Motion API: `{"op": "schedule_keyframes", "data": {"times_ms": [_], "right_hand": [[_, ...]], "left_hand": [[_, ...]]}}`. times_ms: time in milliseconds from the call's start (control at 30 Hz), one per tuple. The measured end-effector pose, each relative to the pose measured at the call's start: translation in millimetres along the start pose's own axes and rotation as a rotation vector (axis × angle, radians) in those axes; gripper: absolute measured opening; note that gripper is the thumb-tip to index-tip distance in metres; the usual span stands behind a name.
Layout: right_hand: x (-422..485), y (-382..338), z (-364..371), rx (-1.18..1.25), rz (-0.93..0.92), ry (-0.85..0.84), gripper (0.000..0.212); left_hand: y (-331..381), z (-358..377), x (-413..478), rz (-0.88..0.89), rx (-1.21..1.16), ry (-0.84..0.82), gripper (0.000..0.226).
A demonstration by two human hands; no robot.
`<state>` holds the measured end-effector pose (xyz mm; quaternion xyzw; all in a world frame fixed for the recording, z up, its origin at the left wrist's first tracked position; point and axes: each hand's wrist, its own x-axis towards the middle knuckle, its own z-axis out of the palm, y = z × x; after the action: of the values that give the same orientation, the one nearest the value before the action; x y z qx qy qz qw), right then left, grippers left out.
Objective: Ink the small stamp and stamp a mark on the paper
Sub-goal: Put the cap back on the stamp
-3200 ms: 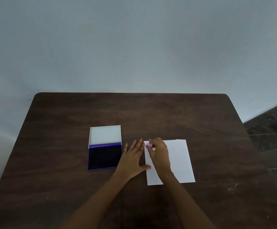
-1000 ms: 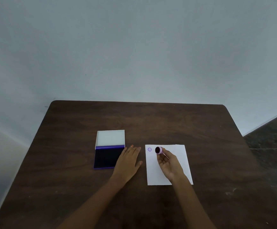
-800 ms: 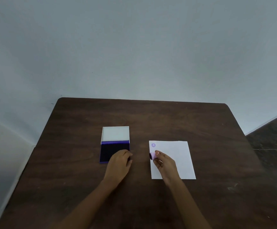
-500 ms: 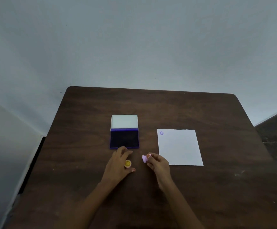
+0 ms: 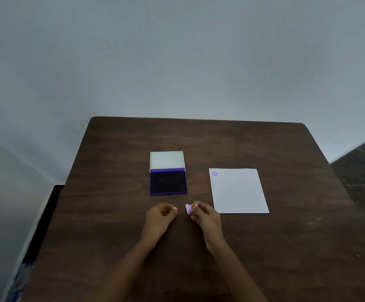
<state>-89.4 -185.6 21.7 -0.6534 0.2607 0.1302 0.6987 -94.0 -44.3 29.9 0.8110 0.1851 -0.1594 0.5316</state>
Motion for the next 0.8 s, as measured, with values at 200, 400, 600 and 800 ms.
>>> {"op": "schedule_keyframes", "data": {"times_ms": [200,400,600,800], "right_hand": [[-8.1,-11.6,10.2,-0.008,-0.082,-0.057,0.011],[-14.6,-14.8,16.1,-0.066,-0.193,-0.097,0.01],[-14.7,-15.2,19.2,-0.15,-0.239,-0.091,0.01],[-12.5,-17.9,18.5,-0.263,-0.312,-0.129,0.004]], "left_hand": [[12.0,-15.2,-9.1,-0.403,-0.833,-0.172,0.02],[16.1,-18.4,-9.8,-0.399,-0.946,-0.236,0.016],[14.5,-18.6,-6.7,-0.38,-0.932,-0.228,0.024],[16.7,-22.6,-3.2,-0.35,-0.909,-0.313,0.03]]}}
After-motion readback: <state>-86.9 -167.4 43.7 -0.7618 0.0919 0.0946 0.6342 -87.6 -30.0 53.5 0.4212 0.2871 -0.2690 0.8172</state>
